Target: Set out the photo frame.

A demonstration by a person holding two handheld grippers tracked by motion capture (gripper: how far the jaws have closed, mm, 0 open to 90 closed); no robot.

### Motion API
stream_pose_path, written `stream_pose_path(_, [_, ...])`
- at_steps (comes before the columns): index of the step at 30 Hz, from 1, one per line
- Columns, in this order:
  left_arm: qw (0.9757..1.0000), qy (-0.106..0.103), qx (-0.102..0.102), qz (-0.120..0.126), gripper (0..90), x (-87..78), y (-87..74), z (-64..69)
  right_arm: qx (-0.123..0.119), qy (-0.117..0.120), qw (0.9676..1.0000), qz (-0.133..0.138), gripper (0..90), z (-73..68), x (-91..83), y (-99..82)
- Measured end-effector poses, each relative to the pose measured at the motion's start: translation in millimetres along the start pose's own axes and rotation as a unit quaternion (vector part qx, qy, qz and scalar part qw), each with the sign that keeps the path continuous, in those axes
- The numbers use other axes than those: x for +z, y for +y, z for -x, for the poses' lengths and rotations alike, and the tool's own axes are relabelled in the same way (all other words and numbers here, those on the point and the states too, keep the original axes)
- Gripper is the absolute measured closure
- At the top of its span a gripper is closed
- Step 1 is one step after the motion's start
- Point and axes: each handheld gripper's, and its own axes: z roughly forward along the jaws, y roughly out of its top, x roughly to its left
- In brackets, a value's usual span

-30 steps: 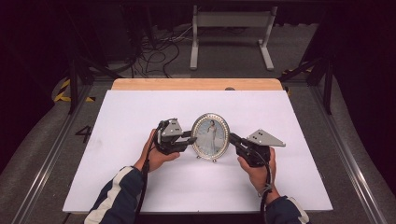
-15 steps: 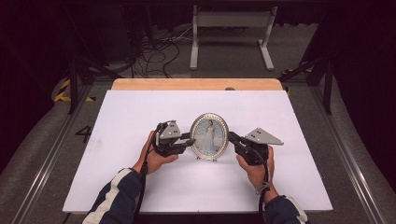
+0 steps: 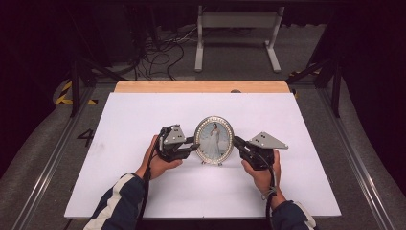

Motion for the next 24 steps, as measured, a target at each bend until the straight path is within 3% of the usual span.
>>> stream_pose_path(9, [0.9999,-0.003,-0.01,0.003,67.3,0.4,-1.5,2.0,0.0,0.006,0.9999,-0.012,83.0,0.7,0.8,-5.5])
stream_pose_path(22, [1.0,-0.002,-0.008,0.003,67.5,2.3,-5.0,5.2,-0.001,0.0,0.9999,-0.014,82.4,1.9,3.9,-6.4])
stream_pose_path(24, [0.9998,-0.008,-0.016,0.012,67.8,2.0,-6.8,4.8,0.001,-0.001,0.9999,-0.013,82.4,2.2,4.8,-6.6])
